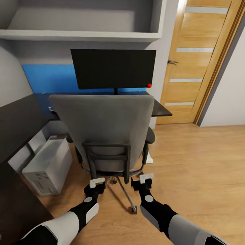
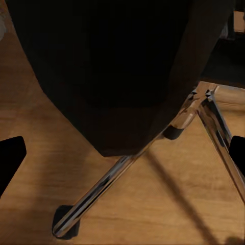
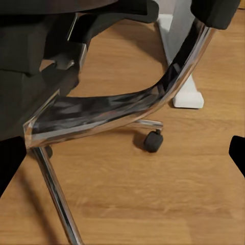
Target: In the bedroom, organize the workspace by keeping the computer under the desk, ensuring the monitor is on the desk, placing the keyboard on the desk next to the monitor, placing the mouse on the desk next to the keyboard, moving the folder from the swivel chair onto the desk next to the mouse, stacking the notebook on top of the folder with the pen on top of the notebook, and positioning the swivel chair next to the desk.
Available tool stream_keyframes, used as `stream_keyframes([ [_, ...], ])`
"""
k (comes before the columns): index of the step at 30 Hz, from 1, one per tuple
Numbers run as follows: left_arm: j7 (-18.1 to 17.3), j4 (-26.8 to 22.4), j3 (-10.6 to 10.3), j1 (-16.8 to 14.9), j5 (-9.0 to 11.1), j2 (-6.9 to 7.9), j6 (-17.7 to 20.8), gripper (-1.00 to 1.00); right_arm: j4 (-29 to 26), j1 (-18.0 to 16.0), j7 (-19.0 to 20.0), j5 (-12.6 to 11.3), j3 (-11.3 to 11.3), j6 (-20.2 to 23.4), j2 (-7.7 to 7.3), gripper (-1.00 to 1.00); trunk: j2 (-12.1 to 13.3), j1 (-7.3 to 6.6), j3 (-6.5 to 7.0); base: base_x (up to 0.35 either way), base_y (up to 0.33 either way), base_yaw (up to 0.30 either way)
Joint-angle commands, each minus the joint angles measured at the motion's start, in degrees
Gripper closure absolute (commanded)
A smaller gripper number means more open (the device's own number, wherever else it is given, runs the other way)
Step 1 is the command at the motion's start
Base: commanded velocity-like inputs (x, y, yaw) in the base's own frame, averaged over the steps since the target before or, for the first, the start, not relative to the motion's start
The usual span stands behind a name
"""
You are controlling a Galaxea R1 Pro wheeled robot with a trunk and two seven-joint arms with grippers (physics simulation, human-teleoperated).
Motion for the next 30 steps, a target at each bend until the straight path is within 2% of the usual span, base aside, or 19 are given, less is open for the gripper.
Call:
stream_keyframes([
  [1, 0.32, -0.04, -1.54, -0.07, 0.02, -0.06, -0.03, -1.00, 0.05, -0.08, -0.31, -0.60, 0.47, -0.35, -0.03, -1.00, -0.02, 0.02, -0.04, 0.324, 0.000, 0.000],
  [9, 0.47, -0.04, -1.54, -0.07, 0.02, -0.04, 0.08, -1.00, 1.91, -0.08, -0.31, -0.46, 0.50, -0.43, 0.74, -1.00, -0.02, 0.02, -0.04, 0.291, 0.000, 0.000],
  [17, 0.48, -0.04, -1.54, -0.07, 0.03, -0.03, 0.35, -1.00, 2.04, -0.08, -0.31, -0.35, 0.47, -0.44, 0.94, -1.00, -0.02, 0.02, -0.04, 0.180, 0.000, 0.000],
  [21, 0.42, -0.04, -1.54, -0.07, 0.07, 0.03, 0.61, -1.00, 2.04, -0.08, -0.31, -0.36, 0.47, -0.44, 0.94, -1.00, -0.02, 0.02, -0.04, -0.136, -0.022, 0.000],
  [30, 0.41, -0.04, -1.54, -0.07, 0.04, -0.02, 0.67, -1.00, 2.02, -0.08, -0.31, -0.41, 0.47, -0.44, 0.94, -1.00, -0.02, 0.02, -0.04, -0.316, -0.064, 0.000],
])
